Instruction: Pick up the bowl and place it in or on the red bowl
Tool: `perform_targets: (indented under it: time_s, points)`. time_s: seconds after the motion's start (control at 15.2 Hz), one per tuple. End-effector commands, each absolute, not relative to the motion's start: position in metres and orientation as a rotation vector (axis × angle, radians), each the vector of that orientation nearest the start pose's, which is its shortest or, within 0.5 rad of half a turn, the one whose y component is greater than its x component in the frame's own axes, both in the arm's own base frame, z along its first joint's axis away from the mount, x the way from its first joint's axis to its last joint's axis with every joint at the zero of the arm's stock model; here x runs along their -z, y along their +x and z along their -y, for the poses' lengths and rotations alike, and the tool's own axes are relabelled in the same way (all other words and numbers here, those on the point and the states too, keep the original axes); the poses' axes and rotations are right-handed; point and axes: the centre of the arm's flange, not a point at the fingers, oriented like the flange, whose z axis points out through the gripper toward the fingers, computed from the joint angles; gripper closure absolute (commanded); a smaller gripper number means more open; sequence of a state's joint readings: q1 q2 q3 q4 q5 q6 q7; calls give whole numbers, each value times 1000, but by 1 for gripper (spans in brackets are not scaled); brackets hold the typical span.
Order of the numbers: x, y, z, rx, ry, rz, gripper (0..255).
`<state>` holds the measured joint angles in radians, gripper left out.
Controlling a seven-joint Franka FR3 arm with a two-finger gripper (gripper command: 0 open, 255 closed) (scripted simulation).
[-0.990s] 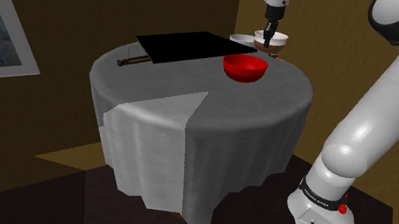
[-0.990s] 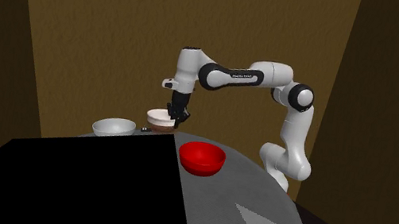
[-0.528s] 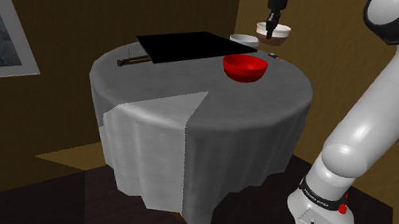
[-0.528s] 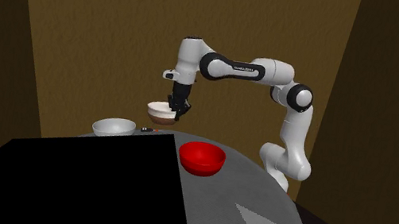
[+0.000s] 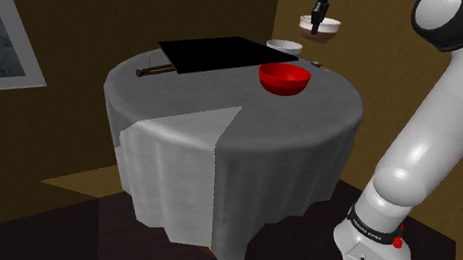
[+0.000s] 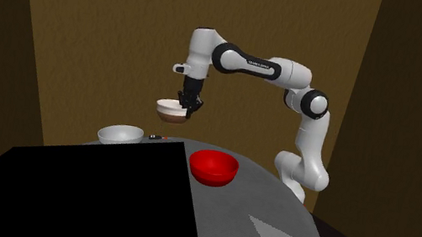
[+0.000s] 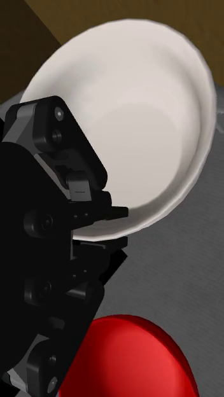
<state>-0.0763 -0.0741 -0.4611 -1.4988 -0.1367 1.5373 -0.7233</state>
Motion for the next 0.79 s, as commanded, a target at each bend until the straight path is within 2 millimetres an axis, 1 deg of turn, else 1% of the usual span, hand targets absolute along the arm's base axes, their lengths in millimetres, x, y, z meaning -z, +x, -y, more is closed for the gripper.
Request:
perform_targets:
  time_s: [0.0,0.73]
  points:
    - [-696,439,280,39,-3274,285,255]
    - [-704,422,136,39,-3274,285,255]
